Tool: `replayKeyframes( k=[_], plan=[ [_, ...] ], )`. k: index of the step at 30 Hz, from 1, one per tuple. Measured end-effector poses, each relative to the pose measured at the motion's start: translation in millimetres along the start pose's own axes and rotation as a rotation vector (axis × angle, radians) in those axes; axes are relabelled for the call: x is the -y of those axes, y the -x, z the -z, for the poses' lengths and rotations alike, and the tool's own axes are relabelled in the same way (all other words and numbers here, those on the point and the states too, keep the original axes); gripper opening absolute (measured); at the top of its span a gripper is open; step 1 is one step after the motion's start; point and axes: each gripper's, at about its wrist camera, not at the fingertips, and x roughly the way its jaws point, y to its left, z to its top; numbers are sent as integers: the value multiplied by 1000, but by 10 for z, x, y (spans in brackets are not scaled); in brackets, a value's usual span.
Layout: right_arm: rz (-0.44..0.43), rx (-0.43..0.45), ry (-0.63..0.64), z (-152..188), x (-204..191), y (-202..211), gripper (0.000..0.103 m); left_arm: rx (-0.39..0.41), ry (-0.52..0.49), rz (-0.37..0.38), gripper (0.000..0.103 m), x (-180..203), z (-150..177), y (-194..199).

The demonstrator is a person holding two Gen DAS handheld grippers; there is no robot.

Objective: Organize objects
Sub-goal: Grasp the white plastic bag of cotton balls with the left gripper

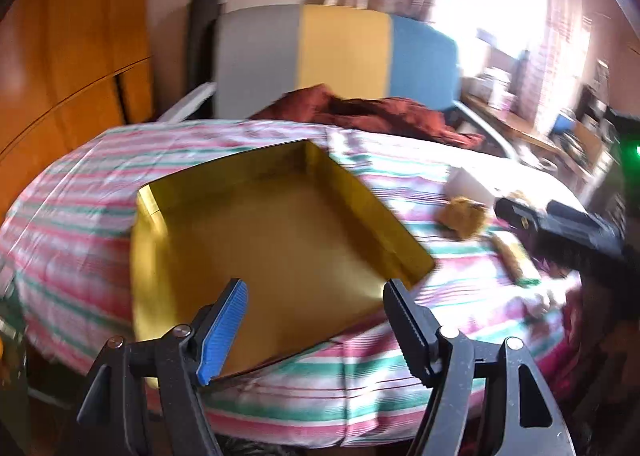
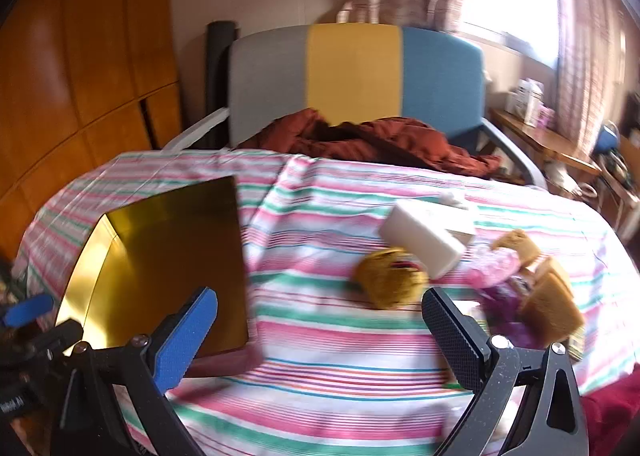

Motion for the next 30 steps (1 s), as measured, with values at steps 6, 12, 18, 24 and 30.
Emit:
replayKeyframes(
  k=[6,12,18,24,30],
  plan=[
    [138,27,-114,-87,729,228,103,-20,-120,196,82,379,-124,-116],
    [265,34,-238,-39,1448,514,103,-93,-218,380,84,894,-189,-309],
    [346,31,-298,111,1875,738,103,-192,-359,494,84,1549,-142,-549],
    [370,19,-339,220,2089,827,103,-279,-461,564,83,2080,-38,-769],
    [373,11,-360,309,2233,833,103,-333,-568,581,75,2548,97,-1041]
  ],
)
